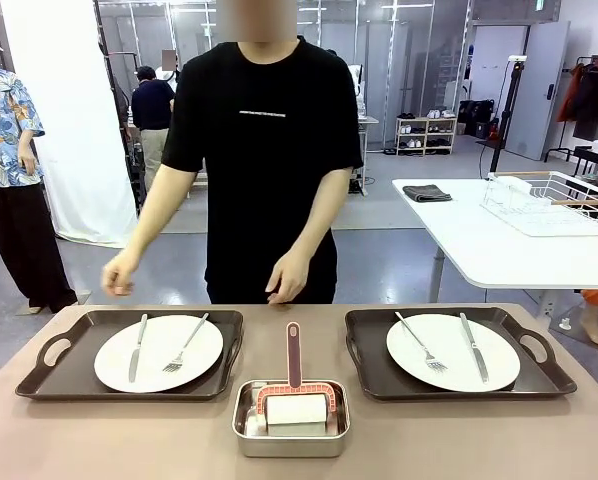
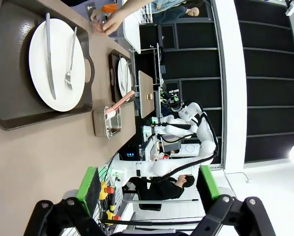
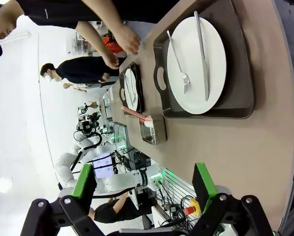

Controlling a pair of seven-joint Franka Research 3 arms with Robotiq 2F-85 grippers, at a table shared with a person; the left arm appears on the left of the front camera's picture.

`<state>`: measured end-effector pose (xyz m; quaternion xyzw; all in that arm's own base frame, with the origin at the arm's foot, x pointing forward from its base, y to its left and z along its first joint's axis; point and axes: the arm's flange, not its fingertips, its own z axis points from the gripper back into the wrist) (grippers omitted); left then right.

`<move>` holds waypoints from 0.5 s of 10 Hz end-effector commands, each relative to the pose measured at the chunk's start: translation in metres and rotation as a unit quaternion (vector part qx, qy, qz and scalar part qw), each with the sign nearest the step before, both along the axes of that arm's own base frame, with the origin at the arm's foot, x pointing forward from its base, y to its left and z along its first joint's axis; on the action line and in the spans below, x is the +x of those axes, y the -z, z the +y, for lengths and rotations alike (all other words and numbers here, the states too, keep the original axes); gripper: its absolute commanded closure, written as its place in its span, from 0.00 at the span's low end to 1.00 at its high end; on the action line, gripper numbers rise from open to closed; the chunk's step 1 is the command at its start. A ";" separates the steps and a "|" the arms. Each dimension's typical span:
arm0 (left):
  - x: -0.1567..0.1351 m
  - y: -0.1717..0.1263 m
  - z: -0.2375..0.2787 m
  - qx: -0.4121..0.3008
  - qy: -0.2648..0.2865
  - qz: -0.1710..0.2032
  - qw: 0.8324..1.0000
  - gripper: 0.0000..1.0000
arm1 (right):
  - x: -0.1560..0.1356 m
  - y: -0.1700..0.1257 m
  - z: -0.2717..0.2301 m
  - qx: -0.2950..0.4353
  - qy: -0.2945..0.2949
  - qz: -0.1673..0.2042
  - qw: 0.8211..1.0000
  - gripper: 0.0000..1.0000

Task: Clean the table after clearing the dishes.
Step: When the left (or right) Handle tray is removed, use the left hand (or right hand) to clean the left (or right) side of the table with the Lint Roller.

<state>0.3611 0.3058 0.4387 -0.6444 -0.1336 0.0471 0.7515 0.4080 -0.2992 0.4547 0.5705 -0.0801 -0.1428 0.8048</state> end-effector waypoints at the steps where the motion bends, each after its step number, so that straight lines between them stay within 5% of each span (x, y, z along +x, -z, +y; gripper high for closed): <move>1: -0.003 -0.001 0.002 -0.002 -0.002 0.000 1.000 0.00 | -0.001 -0.002 0.000 0.000 0.001 -0.002 1.000 0.00; 5: -0.003 -0.001 0.002 -0.002 -0.002 0.000 1.000 0.00 | -0.001 -0.002 0.000 0.000 0.001 -0.002 1.000 0.00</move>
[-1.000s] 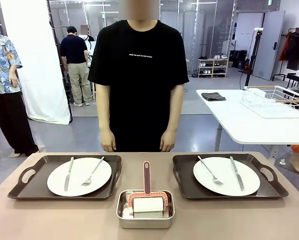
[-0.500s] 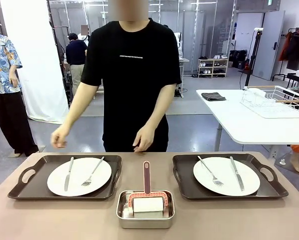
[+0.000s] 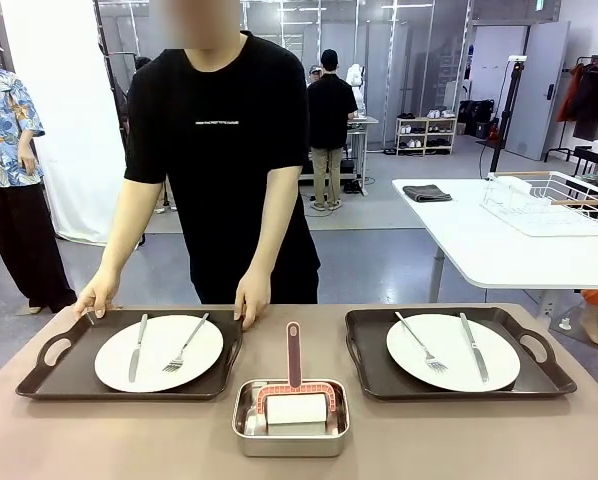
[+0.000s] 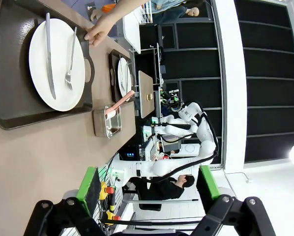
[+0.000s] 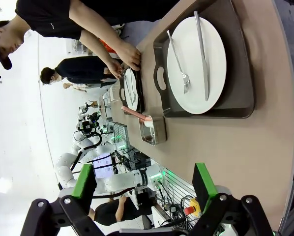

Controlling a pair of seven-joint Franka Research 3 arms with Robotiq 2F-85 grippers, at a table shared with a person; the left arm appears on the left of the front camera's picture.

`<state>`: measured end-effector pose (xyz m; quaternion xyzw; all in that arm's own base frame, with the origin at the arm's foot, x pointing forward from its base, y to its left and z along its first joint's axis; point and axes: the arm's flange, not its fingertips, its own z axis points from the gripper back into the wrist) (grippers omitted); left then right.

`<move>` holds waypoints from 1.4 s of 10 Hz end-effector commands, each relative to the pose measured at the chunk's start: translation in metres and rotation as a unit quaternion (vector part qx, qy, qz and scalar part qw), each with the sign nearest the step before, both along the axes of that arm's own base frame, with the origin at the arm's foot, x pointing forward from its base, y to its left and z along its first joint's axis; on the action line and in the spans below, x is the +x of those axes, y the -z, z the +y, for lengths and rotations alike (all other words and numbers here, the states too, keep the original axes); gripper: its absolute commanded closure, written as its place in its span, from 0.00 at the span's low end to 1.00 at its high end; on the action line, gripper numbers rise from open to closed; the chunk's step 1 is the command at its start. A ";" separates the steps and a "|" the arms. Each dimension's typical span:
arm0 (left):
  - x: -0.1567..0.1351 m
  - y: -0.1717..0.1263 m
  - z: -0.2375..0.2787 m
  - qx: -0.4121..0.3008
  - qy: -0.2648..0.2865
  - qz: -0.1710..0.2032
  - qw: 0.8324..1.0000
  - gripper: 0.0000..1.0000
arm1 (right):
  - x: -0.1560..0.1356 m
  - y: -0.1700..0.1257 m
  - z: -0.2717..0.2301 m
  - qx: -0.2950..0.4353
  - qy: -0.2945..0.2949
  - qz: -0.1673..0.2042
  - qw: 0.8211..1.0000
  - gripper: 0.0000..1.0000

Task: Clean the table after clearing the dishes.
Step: When the left (or right) Handle tray is removed, use the left hand (or right hand) to clean the left (or right) side of the table with the Lint Roller.

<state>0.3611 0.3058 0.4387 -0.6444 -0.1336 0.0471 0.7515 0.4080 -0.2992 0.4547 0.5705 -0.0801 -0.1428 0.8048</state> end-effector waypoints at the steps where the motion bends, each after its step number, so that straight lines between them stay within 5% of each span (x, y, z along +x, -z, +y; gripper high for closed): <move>1: -0.003 -0.001 0.002 -0.002 -0.002 0.000 1.000 0.00 | -0.001 -0.002 0.000 0.000 0.001 -0.002 1.000 0.00; 14: -0.003 -0.001 0.002 -0.002 -0.002 0.000 1.000 0.00 | -0.001 -0.002 0.000 0.000 0.001 -0.002 1.000 0.00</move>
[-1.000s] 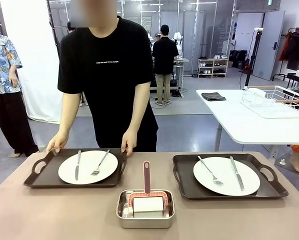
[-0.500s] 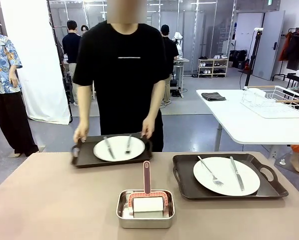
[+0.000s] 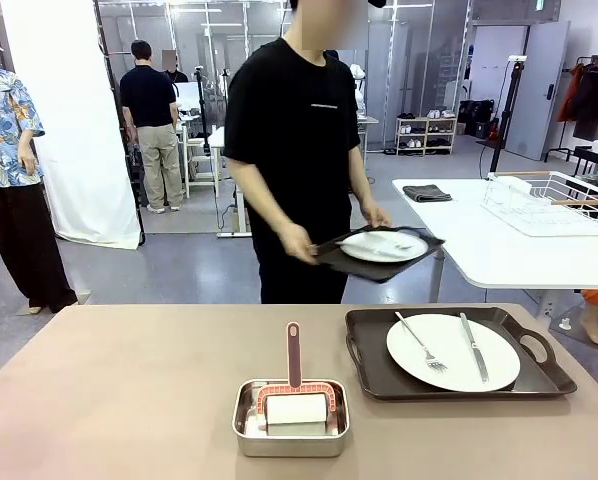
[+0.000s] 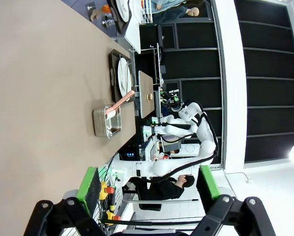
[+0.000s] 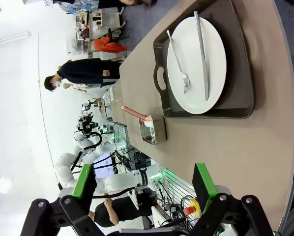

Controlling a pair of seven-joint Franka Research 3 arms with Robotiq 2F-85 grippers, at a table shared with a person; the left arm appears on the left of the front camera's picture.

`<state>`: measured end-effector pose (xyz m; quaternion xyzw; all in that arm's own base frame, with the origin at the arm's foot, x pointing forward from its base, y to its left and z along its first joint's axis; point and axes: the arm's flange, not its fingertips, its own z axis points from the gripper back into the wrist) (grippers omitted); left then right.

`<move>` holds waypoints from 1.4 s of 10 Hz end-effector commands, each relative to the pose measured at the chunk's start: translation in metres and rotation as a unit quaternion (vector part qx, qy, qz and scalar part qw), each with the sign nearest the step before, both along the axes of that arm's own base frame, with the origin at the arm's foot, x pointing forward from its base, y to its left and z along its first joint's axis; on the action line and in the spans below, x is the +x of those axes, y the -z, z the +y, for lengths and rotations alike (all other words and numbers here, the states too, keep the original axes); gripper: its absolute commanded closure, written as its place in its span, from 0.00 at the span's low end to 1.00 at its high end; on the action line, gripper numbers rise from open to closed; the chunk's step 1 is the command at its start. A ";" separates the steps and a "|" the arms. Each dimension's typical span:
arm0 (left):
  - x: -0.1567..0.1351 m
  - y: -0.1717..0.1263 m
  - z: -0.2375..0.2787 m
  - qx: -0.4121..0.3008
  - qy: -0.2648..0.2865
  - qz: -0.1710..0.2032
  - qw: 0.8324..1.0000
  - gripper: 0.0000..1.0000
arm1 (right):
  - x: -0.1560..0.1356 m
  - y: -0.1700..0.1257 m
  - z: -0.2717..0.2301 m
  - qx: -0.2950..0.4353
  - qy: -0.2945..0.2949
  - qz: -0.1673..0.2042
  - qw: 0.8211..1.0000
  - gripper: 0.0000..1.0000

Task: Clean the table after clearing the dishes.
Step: When the left (or right) Handle tray is removed, use the left hand (or right hand) to clean the left (or right) side of the table with the Lint Roller.

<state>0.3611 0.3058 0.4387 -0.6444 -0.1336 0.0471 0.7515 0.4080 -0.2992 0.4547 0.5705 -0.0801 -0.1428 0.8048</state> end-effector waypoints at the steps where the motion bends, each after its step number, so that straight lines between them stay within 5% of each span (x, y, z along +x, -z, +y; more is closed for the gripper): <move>1: -0.003 -0.001 0.002 -0.002 -0.002 0.000 1.000 0.00 | -0.001 -0.002 0.000 0.000 0.001 -0.002 1.000 0.00; 5: 0.000 0.000 0.000 0.000 0.000 0.000 1.000 0.00 | -0.001 -0.002 0.000 0.000 0.001 -0.002 1.000 0.00; 8: 0.063 -0.059 -0.063 0.169 0.077 -0.100 0.978 0.00 | -0.001 -0.002 0.000 0.000 0.001 -0.002 1.000 0.00; 9: 0.085 -0.089 -0.095 0.223 0.103 -0.139 0.959 0.00 | -0.001 -0.002 0.000 0.000 0.001 -0.002 1.000 0.00; 11: 0.118 -0.140 -0.195 0.346 0.188 -0.227 0.891 0.00 | -0.001 -0.002 0.000 0.000 0.001 -0.002 1.000 0.00; 14: 0.116 -0.159 -0.354 0.389 0.289 -0.356 0.799 0.00 | -0.001 -0.002 0.000 0.000 0.001 -0.002 1.000 0.00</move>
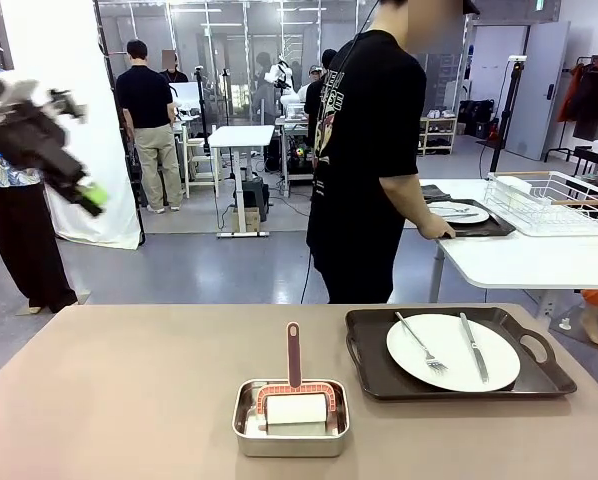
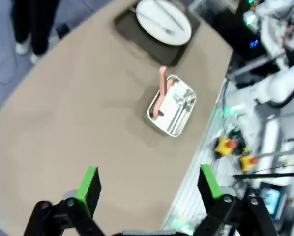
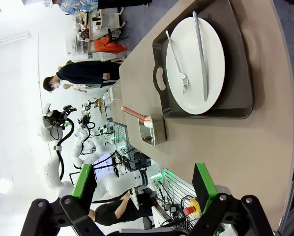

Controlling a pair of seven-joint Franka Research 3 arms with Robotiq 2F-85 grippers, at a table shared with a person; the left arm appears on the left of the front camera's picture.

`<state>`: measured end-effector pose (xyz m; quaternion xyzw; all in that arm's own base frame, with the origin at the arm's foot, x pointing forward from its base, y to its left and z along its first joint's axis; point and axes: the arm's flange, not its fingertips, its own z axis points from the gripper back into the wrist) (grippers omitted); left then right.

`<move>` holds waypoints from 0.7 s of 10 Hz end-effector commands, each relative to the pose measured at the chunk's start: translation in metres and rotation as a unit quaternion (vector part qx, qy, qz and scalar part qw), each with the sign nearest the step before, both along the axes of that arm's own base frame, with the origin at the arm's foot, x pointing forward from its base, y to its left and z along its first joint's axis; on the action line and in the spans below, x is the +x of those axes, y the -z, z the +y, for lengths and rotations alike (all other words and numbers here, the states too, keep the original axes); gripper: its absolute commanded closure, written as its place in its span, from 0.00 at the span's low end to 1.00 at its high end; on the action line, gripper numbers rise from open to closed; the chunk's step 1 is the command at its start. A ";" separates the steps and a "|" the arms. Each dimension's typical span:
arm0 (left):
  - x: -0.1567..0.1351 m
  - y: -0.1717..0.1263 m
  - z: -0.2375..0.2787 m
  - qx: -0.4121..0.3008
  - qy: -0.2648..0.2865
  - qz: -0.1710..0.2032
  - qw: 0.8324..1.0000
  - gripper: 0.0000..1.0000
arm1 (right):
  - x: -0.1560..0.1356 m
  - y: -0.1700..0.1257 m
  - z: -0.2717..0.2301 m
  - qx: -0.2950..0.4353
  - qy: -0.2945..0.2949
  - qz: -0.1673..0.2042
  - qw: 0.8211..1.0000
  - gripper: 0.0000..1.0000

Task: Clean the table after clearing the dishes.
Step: When the left (or right) Handle tray is removed, use the left hand (or right hand) to clean the left (or right) side of the table with the Lint Roller.

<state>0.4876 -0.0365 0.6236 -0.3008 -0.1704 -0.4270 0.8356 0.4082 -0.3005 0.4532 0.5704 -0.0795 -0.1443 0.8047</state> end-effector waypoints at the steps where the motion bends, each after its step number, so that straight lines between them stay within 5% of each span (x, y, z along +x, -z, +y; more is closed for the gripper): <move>1: -0.016 0.029 -0.050 0.044 0.052 -0.099 0.993 0.00 | -0.002 -0.004 0.001 0.000 0.000 -0.003 1.000 0.00; 7: -0.026 0.083 -0.213 0.145 0.188 -0.137 0.962 0.00 | -0.002 -0.004 0.001 0.000 0.000 -0.003 1.000 0.00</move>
